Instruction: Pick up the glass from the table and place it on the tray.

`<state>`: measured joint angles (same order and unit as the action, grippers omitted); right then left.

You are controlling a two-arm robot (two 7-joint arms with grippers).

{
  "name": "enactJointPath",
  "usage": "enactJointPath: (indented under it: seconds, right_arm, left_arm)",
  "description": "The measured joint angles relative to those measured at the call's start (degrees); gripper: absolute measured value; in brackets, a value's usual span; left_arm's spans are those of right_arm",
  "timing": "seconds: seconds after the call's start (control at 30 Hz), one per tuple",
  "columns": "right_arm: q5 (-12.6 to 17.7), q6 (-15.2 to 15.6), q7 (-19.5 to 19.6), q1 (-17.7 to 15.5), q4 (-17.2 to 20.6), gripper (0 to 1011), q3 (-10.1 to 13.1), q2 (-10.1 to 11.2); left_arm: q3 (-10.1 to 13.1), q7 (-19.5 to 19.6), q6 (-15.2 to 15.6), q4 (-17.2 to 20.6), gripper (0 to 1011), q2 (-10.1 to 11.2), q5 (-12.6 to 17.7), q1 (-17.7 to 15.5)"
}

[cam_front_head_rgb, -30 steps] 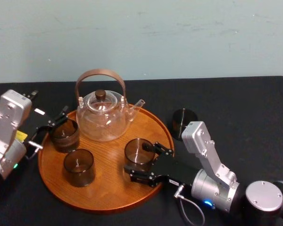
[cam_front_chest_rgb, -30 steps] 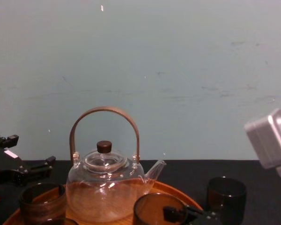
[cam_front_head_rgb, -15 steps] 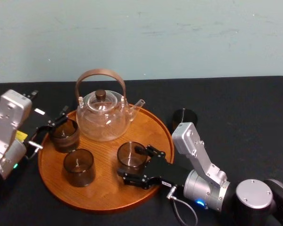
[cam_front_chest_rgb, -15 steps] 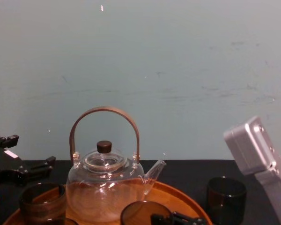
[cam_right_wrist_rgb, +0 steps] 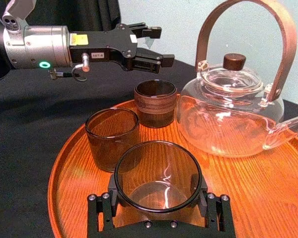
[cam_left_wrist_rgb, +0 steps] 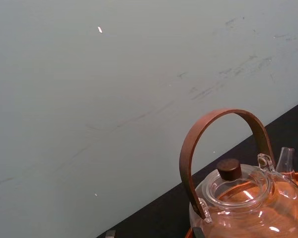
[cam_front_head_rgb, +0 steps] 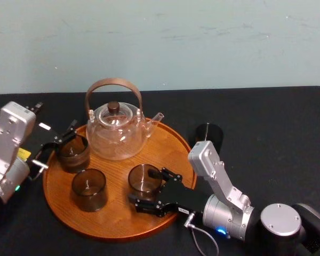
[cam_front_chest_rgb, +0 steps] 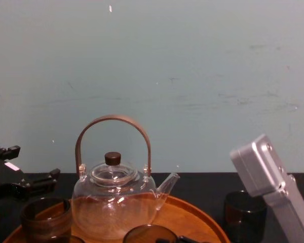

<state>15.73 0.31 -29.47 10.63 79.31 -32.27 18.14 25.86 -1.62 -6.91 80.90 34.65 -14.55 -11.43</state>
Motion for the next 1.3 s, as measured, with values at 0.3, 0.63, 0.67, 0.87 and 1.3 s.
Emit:
enactJointPath:
  seconds: [0.3, 0.63, 0.67, 0.87, 1.3]
  right_arm:
    - [0.1, -0.1, -0.3, 0.6, -1.4, 905, -0.5, -0.5]
    - [0.2, -0.3, -0.7, 1.2, -2.4, 905, -1.0, -0.9]
    - [0.2, -0.3, -0.7, 1.2, -2.4, 905, -1.0, -0.9]
    - [0.2, -0.4, -0.7, 1.3, -2.7, 905, -1.2, -1.1]
    - [0.3, -0.7, -0.8, 1.6, -3.5, 905, -1.3, -1.3]
  left_arm:
    - [0.0, 0.0, 0.0, 0.0, 1001, 0.0, 0.0, 0.0]
    - [0.0, 0.0, 0.0, 0.0, 1002, 0.0, 0.0, 0.0]
    - [0.0, 0.0, 0.0, 0.0, 1001, 0.0, 0.0, 0.0]
    - [0.0, 0.0, 0.0, 0.0, 1001, 0.0, 0.0, 0.0]
    - [0.0, 0.0, 0.0, 0.0, 1002, 0.0, 0.0, 0.0]
